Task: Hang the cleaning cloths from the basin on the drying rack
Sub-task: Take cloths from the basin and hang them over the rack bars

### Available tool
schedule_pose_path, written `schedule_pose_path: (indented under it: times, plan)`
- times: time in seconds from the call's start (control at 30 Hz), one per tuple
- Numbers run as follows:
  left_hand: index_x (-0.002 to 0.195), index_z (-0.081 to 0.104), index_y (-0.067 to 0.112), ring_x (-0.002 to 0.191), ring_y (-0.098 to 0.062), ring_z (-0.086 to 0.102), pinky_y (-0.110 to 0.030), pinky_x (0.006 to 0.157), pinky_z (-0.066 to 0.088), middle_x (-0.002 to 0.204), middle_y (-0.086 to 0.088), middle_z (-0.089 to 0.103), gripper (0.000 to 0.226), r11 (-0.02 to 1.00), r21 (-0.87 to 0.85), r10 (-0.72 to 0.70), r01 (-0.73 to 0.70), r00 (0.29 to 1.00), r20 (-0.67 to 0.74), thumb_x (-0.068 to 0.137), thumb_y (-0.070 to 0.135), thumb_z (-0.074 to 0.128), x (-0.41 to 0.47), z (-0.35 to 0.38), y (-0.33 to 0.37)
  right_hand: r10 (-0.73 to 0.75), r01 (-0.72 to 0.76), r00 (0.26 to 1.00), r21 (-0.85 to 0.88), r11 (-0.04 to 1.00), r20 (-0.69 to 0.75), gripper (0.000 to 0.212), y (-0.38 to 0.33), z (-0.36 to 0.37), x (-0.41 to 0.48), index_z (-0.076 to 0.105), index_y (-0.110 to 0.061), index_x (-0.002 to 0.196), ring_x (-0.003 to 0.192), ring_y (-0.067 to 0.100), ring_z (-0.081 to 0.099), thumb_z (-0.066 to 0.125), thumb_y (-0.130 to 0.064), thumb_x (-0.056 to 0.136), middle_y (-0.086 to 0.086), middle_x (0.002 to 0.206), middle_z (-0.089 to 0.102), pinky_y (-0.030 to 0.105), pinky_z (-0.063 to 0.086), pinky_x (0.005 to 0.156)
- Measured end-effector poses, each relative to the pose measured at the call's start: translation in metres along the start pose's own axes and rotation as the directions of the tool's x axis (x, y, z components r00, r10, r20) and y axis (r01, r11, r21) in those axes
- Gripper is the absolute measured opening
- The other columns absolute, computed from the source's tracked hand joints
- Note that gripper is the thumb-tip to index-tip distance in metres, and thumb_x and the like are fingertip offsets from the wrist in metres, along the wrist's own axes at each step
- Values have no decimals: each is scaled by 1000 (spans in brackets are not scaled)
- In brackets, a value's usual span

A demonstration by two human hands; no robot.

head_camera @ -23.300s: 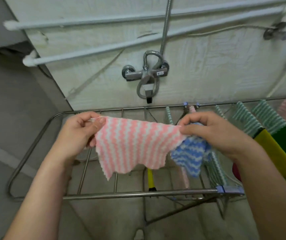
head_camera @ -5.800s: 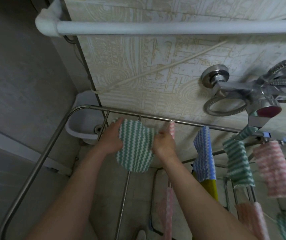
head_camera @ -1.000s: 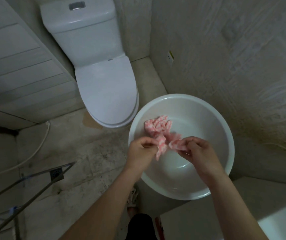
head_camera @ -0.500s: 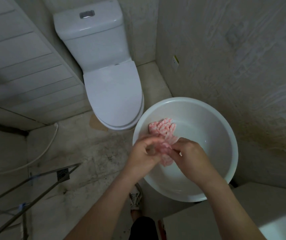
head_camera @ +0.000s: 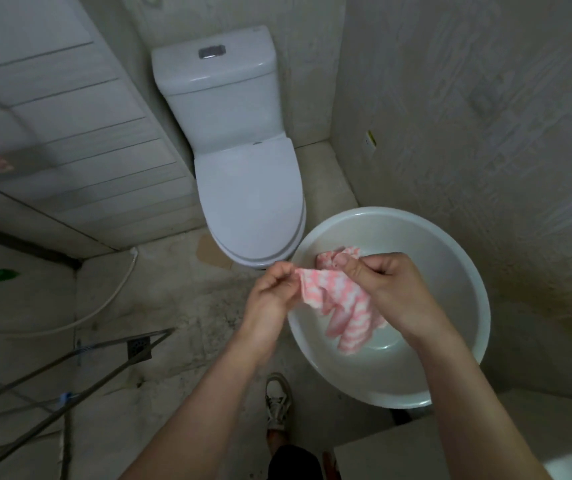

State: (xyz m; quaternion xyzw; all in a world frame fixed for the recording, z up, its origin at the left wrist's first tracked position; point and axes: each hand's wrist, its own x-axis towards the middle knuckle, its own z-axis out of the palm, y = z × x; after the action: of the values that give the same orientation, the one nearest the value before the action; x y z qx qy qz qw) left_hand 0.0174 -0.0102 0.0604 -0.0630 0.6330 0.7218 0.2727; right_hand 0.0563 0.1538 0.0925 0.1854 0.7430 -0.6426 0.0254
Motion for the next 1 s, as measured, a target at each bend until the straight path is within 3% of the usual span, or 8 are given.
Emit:
schedule_pose_path:
  times: [0.13, 0.27, 0.37, 0.5, 0.57, 0.77, 0.9, 1.0]
  plan:
    - [86, 58, 7, 67, -14, 64, -25, 58, 55, 71, -3, 67, 20, 958, -271, -89, 92, 996, 23, 97, 2, 42, -16, -9, 28, 101, -107, 994, 299, 948, 34, 85, -9, 22, -2, 47, 25, 84, 65, 33, 54, 72, -55, 72, 45, 82, 55, 34, 46, 68]
    - [104, 61, 0, 86, -22, 66, -31, 72, 59, 95, -13, 68, 19, 942, -323, -83, 92, 996, 40, 89, 9, 53, -36, -34, 49, 209, -214, 975, 590, 778, 79, 38, -32, 47, -9, 58, -2, 68, 65, 23, 65, 62, -34, 87, 13, 66, 64, 29, 54, 59]
    - [114, 61, -1, 101, -29, 63, -37, 83, 56, 113, -20, 64, 43, 951, -263, -138, 163, 984, 110, 82, 26, 67, -64, -64, 61, 214, -291, 956, 717, 633, 200, 37, -43, 76, -16, 58, -13, 56, 58, 18, 61, 65, -36, 85, 4, 57, 59, 28, 51, 57]
    - [73, 72, 16, 60, -5, 61, -18, 56, 50, 69, 3, 67, 30, 998, -28, -39, 52, 941, 335, 68, 44, 76, -118, -104, 72, 75, -468, 876, 805, 363, 476, 41, -67, 115, -30, 43, -21, 55, 46, 10, 43, 79, -38, 67, -4, 51, 38, 23, 41, 49]
    - [56, 68, 20, 47, 0, 50, -13, 47, 41, 53, 9, 57, 21, 997, -63, 54, -37, 957, 286, 64, 37, 79, -137, -116, 73, -82, -493, 842, 821, 286, 534, 42, -79, 130, -36, 38, -20, 60, 42, 5, 39, 77, -31, 70, -7, 52, 37, 18, 36, 44]
    - [53, 40, 20, 52, -4, 45, -14, 51, 38, 57, 3, 49, 47, 949, -60, 284, -308, 925, -252, 63, 15, 86, -216, -180, 65, -236, -323, 733, 632, 704, 638, 35, -123, 200, -89, 41, -19, 54, 40, 12, 40, 56, -2, 81, 0, 50, 38, 32, 31, 51]
    - [86, 65, 17, 44, -6, 35, -17, 44, 30, 52, 2, 43, 27, 915, 203, 403, -349, 808, -430, 61, 20, 77, -273, -198, 77, -204, -300, 608, 459, 836, 767, 14, -139, 255, -119, 58, -14, 74, 48, 12, 37, 68, -5, 76, 6, 57, 41, 20, 45, 50]
    - [91, 72, 26, 44, -5, 37, -16, 47, 31, 48, 9, 46, 22, 840, 420, 533, -343, 666, -523, 71, 19, 78, -309, -213, 76, -153, -244, 550, 333, 911, 821, 15, -148, 300, -151, 71, -12, 82, 45, 8, 36, 74, -13, 67, 9, 63, 45, 16, 37, 46]
